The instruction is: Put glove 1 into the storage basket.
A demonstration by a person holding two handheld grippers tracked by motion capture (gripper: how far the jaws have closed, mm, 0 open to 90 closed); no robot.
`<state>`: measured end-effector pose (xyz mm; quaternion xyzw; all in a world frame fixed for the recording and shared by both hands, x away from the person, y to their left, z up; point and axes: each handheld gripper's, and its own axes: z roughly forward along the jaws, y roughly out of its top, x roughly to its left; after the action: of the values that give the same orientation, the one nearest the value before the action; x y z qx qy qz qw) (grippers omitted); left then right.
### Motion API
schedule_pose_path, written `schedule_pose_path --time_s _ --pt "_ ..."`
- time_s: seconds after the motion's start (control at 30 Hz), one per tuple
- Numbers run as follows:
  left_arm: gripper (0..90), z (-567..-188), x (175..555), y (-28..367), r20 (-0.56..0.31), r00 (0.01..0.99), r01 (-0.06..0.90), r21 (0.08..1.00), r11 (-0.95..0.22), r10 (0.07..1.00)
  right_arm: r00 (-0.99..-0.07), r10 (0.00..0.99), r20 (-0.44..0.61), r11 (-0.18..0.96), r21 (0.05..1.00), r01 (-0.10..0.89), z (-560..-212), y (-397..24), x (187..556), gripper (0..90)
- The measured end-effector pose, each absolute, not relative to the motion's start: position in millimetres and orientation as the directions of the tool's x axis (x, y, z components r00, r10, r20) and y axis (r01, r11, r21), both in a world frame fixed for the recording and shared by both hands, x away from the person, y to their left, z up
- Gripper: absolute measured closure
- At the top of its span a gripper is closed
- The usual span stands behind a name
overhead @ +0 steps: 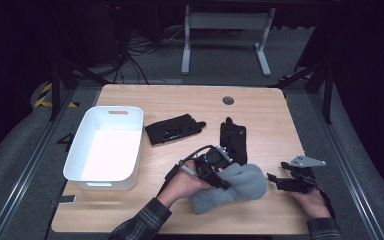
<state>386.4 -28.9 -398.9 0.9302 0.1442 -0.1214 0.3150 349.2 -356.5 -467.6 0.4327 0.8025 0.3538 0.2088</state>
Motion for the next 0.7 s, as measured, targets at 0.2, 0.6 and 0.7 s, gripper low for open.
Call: schedule_pose_path --time_s 0.2,0.6,0.7 --pt "67.5 -389.4 392.2 -12.5 -0.31 0.922 0.377 0.572 -0.729 0.234 -0.537 0.843 -0.029 0.375 0.747 0.549 -467.7 -356.7 349.5 23.3" --pt "67.5 -363.2 400.8 18.8 -0.294 0.907 0.421 0.632 -0.651 0.301 -0.536 0.844 -0.03 0.376 0.746 0.55 -467.7 -356.7 349.7 22.9" --pt "67.5 -355.9 402.2 26.3 -0.288 0.902 0.432 0.642 -0.634 0.323 -0.537 0.843 -0.03 0.376 0.746 0.55 -467.7 -356.7 349.7 22.9"
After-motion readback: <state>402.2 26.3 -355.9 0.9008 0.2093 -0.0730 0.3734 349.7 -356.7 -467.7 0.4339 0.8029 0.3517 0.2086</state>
